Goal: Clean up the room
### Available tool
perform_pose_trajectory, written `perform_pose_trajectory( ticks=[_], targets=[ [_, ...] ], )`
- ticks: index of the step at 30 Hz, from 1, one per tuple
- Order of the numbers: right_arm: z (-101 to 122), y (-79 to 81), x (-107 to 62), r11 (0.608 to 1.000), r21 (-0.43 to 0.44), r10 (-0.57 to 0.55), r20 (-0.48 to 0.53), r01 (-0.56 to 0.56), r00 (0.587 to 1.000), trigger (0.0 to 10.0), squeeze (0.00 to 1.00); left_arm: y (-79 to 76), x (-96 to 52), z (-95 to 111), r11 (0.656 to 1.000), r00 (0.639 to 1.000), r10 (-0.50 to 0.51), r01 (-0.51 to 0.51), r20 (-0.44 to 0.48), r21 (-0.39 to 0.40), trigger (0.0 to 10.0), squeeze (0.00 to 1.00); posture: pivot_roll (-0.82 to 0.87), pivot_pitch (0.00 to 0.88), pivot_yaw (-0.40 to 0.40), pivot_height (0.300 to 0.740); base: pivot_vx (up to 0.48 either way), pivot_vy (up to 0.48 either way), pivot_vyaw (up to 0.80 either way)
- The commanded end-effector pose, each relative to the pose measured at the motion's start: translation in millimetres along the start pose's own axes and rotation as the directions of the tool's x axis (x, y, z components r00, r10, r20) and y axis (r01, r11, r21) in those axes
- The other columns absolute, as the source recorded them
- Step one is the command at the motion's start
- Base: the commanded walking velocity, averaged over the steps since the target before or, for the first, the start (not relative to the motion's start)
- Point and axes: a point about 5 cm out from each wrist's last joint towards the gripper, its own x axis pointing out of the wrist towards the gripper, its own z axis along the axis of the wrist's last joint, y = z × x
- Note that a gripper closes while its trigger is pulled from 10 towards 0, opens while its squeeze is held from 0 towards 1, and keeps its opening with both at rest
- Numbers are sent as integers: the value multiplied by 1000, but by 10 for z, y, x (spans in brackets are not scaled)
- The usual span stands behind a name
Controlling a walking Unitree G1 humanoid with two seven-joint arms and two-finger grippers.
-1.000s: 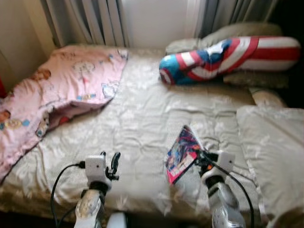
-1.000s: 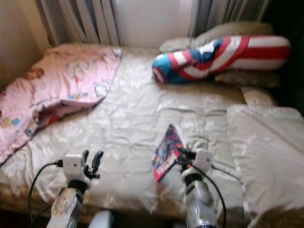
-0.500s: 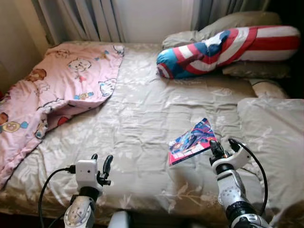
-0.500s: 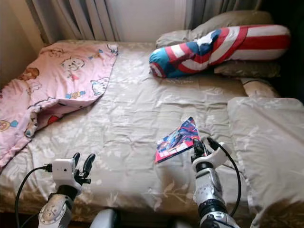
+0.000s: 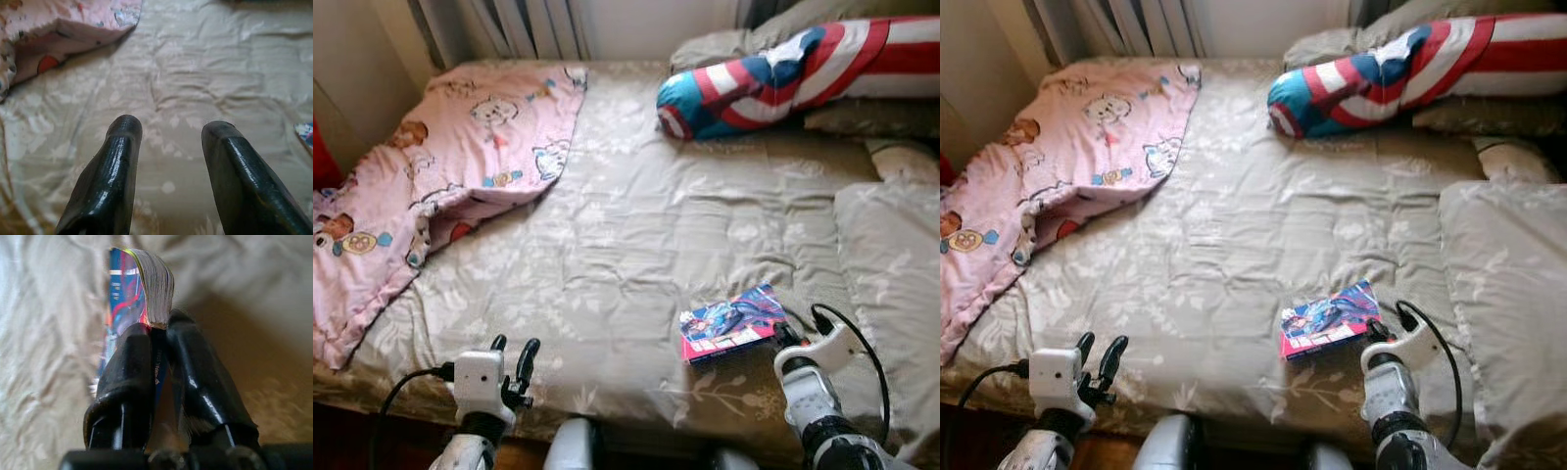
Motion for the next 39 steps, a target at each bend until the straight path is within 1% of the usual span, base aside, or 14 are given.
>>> perform_pose_trajectory(
  ticks=[1,5,9,11,16,21,23,26,30,33,34,35,37,39],
  targets=[
    [-48,-115,-34,999,-5,-54,-13,53,998,10000,0,-16,-44,35,1000,1000,-3,3,-7,-4,10000,0,265,267,59,661,0,0,0],
    [-55,-244,-71,994,-1,-113,-11,113,994,10000,0,-42,-134,75,1000,1000,2,-2,-23,-9,10000,0,271,298,61,661,0,0,0],
    [-49,-355,-103,987,13,-161,-7,161,987,10000,0,-59,-190,82,1000,999,0,0,-39,-11,10000,0,266,317,60,661,0,0,0],
    [-52,-371,-109,986,12,-167,-8,167,986,10000,0,-60,-197,83,1000,999,0,-1,-42,-11,10000,0,266,317,60,661,0,0,0],
    [-98,-506,-164,974,17,-224,-25,225,974,10000,0,-88,-257,104,1000,998,-2,1,-68,-11,10000,0,271,338,72,661,0,0,0],
    [-129,-502,-168,973,26,-229,-35,230,973,10000,0,-102,-278,107,1000,997,-6,5,-80,-11,10000,0,276,344,75,661,0,0,0],
    [-126,-506,-168,971,2,-238,-36,238,971,10000,0,-110,-286,111,1000,997,-5,4,-83,-11,10000,0,280,347,76,661,0,0,0],
    [-119,-495,-162,971,2,-237,-35,238,971,10000,0,-117,-290,114,1000,996,-3,2,-86,-12,10000,0,283,351,75,661,0,0,0],
    [-88,-377,-113,984,-14,-179,-38,178,983,10000,0,-125,-308,123,1000,996,1,-3,-94,-12,10000,0,285,359,72,661,0,0,0],
    [-67,-316,-88,987,-26,-161,-36,160,986,10000,12,-116,-338,117,1000,995,7,-8,-103,-10,10000,0,289,366,70,661,0,0,0],
    [-60,-292,-79,988,-26,-155,-35,154,987,10000,220,-111,-346,114,1000,994,10,-11,-106,-9,10000,0,290,367,71,661,0,0,0],
    [-59,-284,-75,988,-24,-153,-35,152,988,10000,220,-109,-347,113,1000,994,11,-12,-107,-9,10000,0,290,367,71,661,0,0,0],
    [-55,-249,-64,989,-22,-145,-35,144,989,10000,404,-104,-348,110,1000,994,12,-13,-109,-9,10000,0,290,367,71,661,0,0,0],
    [-54,-226,-56,990,-23,-143,-35,142,989,10000,392,-104,-354,107,1000,994,12,-13,-113,-8,10000,0,282,374,65,661,0,0,0]
  ],
)
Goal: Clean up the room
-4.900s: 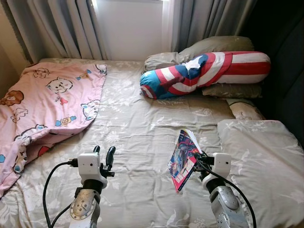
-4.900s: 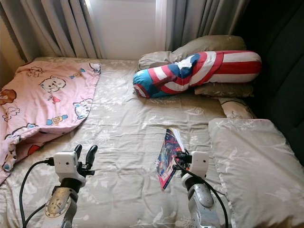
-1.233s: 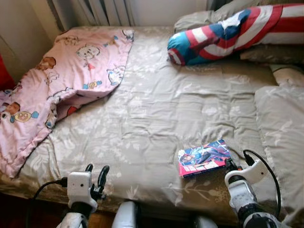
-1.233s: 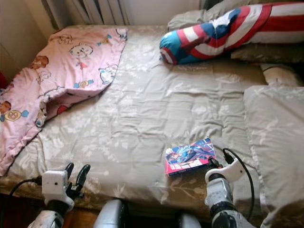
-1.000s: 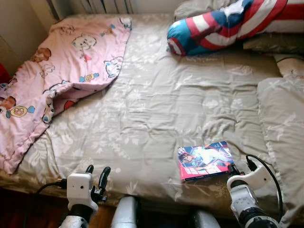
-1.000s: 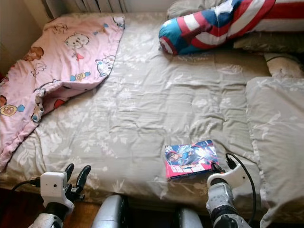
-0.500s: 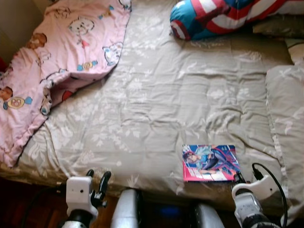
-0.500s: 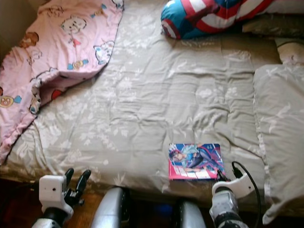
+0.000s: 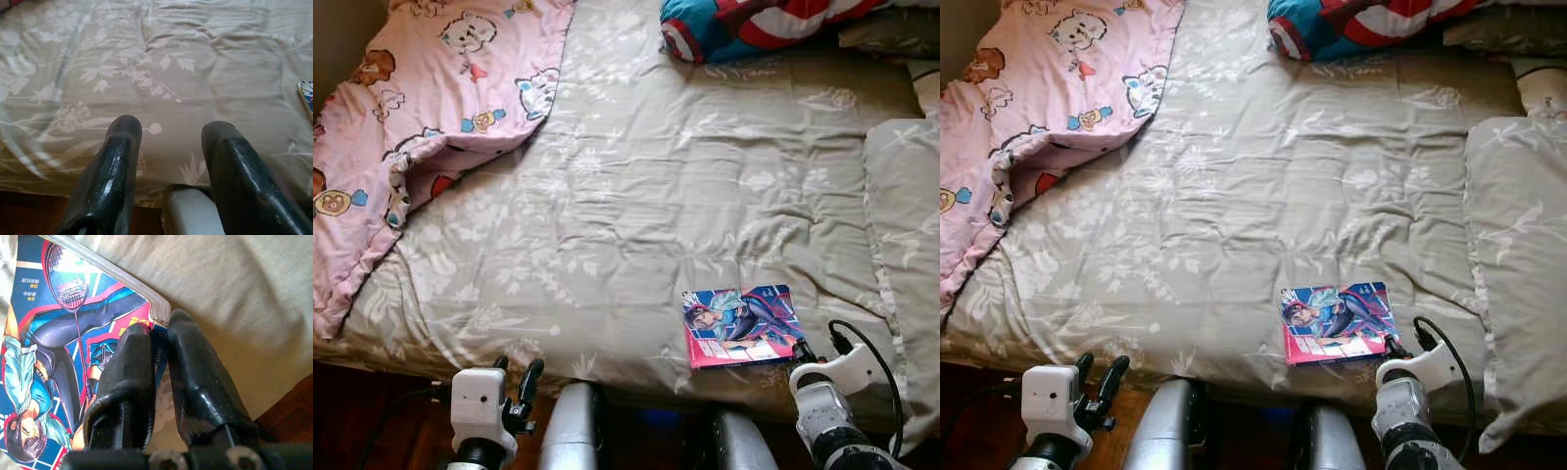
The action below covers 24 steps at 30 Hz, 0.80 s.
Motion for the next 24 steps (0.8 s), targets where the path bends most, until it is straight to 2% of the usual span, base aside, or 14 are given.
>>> perform_pose_trajectory(
  ticks=[1,4,7,9,11,16,22,23,24],
  targets=[
    [-139,-82,-35,999,-19,-35,-54,34,998,10000,392,40,-65,-49,1000,999,15,-14,-41,10,10000,0,282,374,65,661,0,0,0],
    [-139,-114,-42,998,8,-57,-45,58,997,10000,373,36,-68,-61,1000,999,15,-15,-45,10,10000,0,277,371,61,661,0,0,0],
    [-160,-276,-80,986,81,-145,-35,147,989,10000,333,17,-66,-64,1000,999,12,-12,-45,8,10000,0,277,371,61,661,0,0,0],
    [-206,-332,-104,983,66,-169,-46,171,985,10000,341,17,-63,-65,1000,999,11,-11,-46,8,10000,0,275,373,63,661,0,0,0],
    [-226,-343,-112,984,45,-171,-51,173,984,10000,341,17,-64,-67,1000,999,11,-10,-48,8,10000,0,275,373,63,661,0,0,0],
    [-269,-364,-128,982,67,-174,-60,178,983,10000,349,19,-62,-64,1000,999,10,-10,-48,9,10000,0,280,372,66,661,0,0,0],
    [-276,-287,-111,989,57,-133,-65,137,989,10000,384,41,-70,-64,1000,999,17,-17,-50,14,10000,0,280,371,66,661,0,0,0],
    [-277,-287,-112,989,57,-136,-65,140,989,10000,612,50,-79,-70,1000,998,20,-19,-52,15,10000,0,279,372,65,661,0,0,0],
    [-275,-287,-111,988,62,-138,-64,142,988,10000,1000,53,-84,-73,1000,998,20,-20,-53,16,10000,0,279,372,65,661,0,0,0]
  ],
)
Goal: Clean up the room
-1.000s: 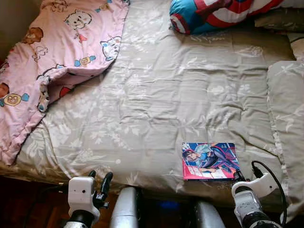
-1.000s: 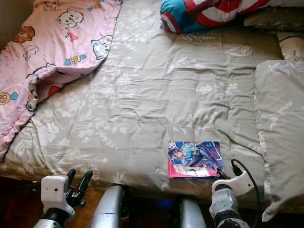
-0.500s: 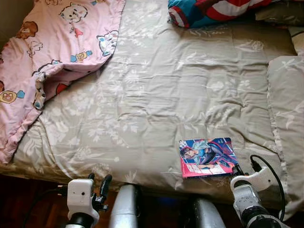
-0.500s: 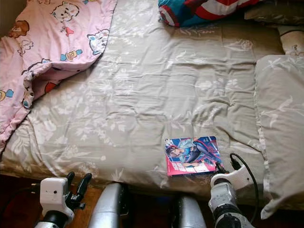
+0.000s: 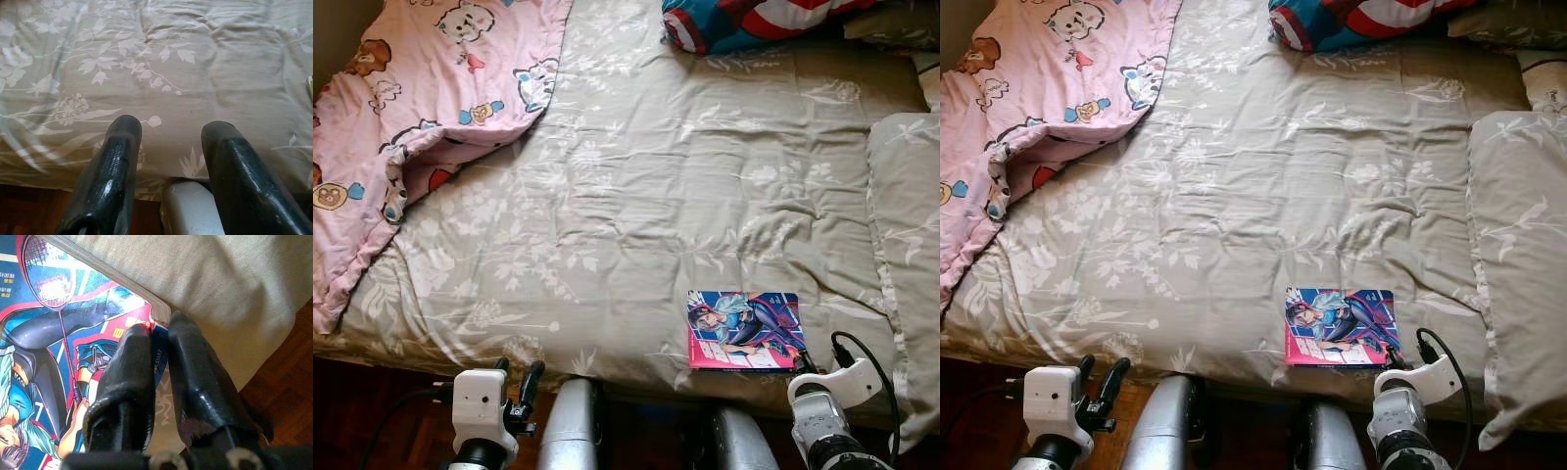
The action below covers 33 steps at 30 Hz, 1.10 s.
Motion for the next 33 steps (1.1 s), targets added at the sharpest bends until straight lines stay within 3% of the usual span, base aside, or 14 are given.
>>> perform_pose_trajectory(
  ticks=[1,5,6,7,9,20,23,24,25,33],
  targets=[
    [-154,-166,-50,998,1,-64,-54,64,997,10000,1000,58,-85,-60,1000,999,22,-21,-39,15,10000,0,279,372,65,661,0,0,0],
    [-162,-162,-51,998,6,-67,-55,67,996,10000,1000,60,-85,-68,1000,999,22,-21,-43,17,10000,0,279,370,65,661,0,0,0],
    [-164,-162,-52,998,6,-67,-56,68,996,10000,949,61,-81,-71,1000,999,22,-22,-44,17,10000,0,277,366,64,661,0,0,0],
    [-169,-164,-53,998,5,-68,-58,69,996,10000,329,61,-72,-75,1000,999,22,-21,-45,18,10000,0,277,363,64,661,0,0,0],
    [-178,-176,-57,998,-1,-70,-61,70,996,10000,0,59,-59,-78,1000,999,21,-20,-44,19,10000,0,279,360,62,661,0,0,0],
    [-206,-307,-89,993,-23,-114,-65,113,991,10000,0,40,39,-72,1000,1000,16,-15,-26,14,10000,0,267,325,55,661,0,0,0],
    [-204,-350,-99,991,11,-133,-58,134,989,10000,0,41,78,-61,1000,1000,15,-14,-18,15,10000,0,269,313,59,661,0,0,0],
    [-203,-349,-98,991,14,-131,-58,132,990,10000,608,41,81,-59,1000,1000,14,-14,-17,16,10000,0,269,313,59,661,0,0,0],
    [-203,-334,-95,992,14,-122,-57,123,991,10000,1000,45,86,-57,1000,1000,14,-14,-16,17,10000,0,273,309,61,661,0,0,0],
    [-153,-146,-47,999,-16,-42,-61,42,997,10000,1000,68,64,-84,1000,1000,15,-14,-24,26,10000,0,269,310,63,661,0,0,0]
  ],
)
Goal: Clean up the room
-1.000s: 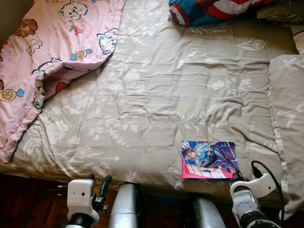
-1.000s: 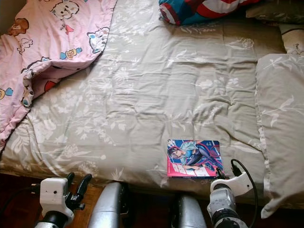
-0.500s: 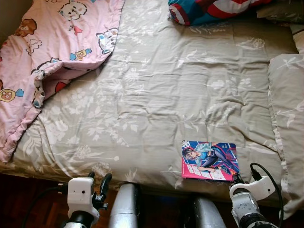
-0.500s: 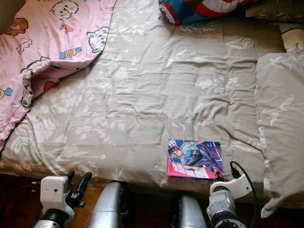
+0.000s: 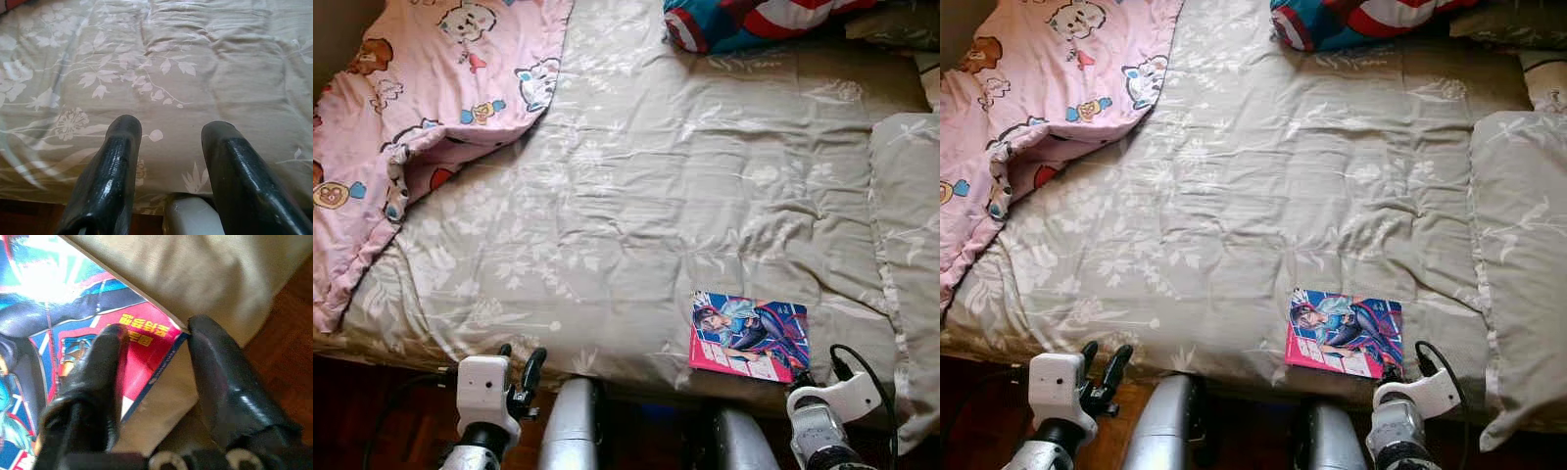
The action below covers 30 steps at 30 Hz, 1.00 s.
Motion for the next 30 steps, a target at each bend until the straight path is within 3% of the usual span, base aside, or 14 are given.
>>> perform_pose_trajectory(
  ticks=[1,9,10,11,25,28,30],
  targets=[
    [-87,-57,-19,1000,-14,-10,-42,10,999,10000,1000,62,-79,-130,1000,998,22,-21,-62,16,10000,0,269,310,63,661,0,0,0],
    [-94,7,-13,999,-25,24,-49,-25,999,10000,1000,58,-81,-149,1000,998,19,-18,-67,16,10000,0,264,313,62,661,0,0,0],
    [-104,-9,-17,999,-27,18,-51,-19,999,10000,443,59,-77,-152,1000,998,19,-18,-68,16,10000,0,264,312,60,661,0,0,0],
    [-120,-37,-24,1000,-26,8,-54,-9,999,10000,0,59,-69,-156,1000,997,19,-18,-68,15,10000,0,263,311,58,661,0,0,0],
    [-235,-242,-85,999,-28,-44,-72,42,996,10000,0,40,64,-188,1000,998,15,-14,-57,6,10000,0,235,273,43,661,0,0,0],
    [-188,-220,-77,999,-32,-21,-37,20,999,10000,0,48,97,-209,1000,998,16,-16,-54,5,10000,0,222,254,31,661,0,0,0],
    [-177,-191,-81,995,-89,41,-24,-43,999,10000,0,62,117,-250,1000,998,27,-26,-53,10,10000,0,214,234,24,661,0,0,0]
  ],
)
